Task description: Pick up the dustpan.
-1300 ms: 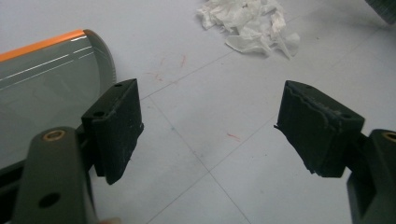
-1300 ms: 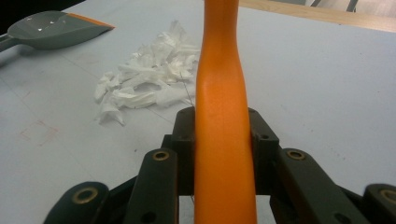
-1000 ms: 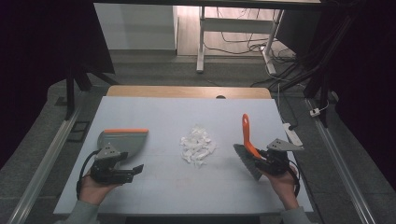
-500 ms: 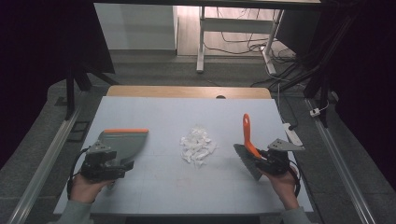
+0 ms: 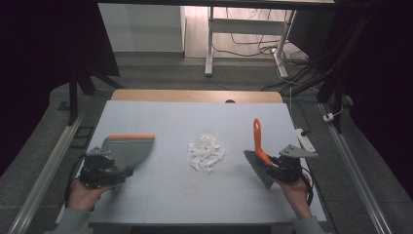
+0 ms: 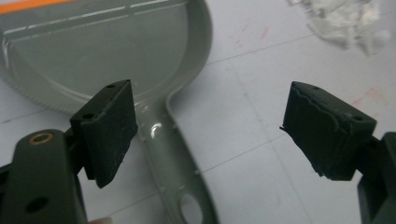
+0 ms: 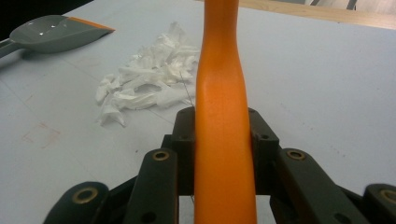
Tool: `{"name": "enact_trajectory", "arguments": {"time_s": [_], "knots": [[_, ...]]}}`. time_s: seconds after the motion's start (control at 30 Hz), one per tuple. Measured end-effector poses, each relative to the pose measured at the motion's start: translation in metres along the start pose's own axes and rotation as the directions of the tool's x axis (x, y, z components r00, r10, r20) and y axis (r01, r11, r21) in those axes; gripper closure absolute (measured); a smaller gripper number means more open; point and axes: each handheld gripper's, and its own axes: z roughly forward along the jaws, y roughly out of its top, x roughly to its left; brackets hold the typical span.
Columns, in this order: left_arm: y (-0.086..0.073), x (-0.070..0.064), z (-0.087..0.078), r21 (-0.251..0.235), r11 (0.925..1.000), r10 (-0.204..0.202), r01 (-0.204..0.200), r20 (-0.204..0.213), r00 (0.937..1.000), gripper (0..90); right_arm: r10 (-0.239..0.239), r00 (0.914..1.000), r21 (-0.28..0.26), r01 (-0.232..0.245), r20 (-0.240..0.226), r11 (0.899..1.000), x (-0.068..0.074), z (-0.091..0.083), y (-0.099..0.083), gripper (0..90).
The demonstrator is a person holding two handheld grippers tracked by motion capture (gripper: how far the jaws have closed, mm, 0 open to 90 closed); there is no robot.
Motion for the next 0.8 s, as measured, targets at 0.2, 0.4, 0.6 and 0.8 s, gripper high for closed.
{"name": "enact_trajectory", "arguments": {"time_s": [0.2,0.4,0.6,0.8], "knots": [[-0.002,0.009,0.004,0.043,0.9979,-0.047,0.049,-0.035,0.9983,18.3,-0.001,1.0000,0.004,0.001,0.002,1.000,0.001,0.000,0.000,70.3],[-0.003,0.018,0.014,0.086,0.9889,-0.117,0.121,-0.048,0.9919,18.4,-0.004,1.0000,0.008,0.004,0.000,1.000,0.000,0.001,-0.001,70.3],[-0.004,0.019,0.023,0.121,0.9832,-0.131,0.137,-0.058,0.9897,17.7,-0.005,1.0000,0.012,0.005,-0.002,1.000,0.001,0.002,-0.001,70.3],[-0.006,0.022,0.033,0.141,0.9781,-0.145,0.154,-0.067,0.9871,18.6,-0.007,1.0000,0.012,0.007,0.001,1.000,0.001,0.002,-0.001,70.3]]}}
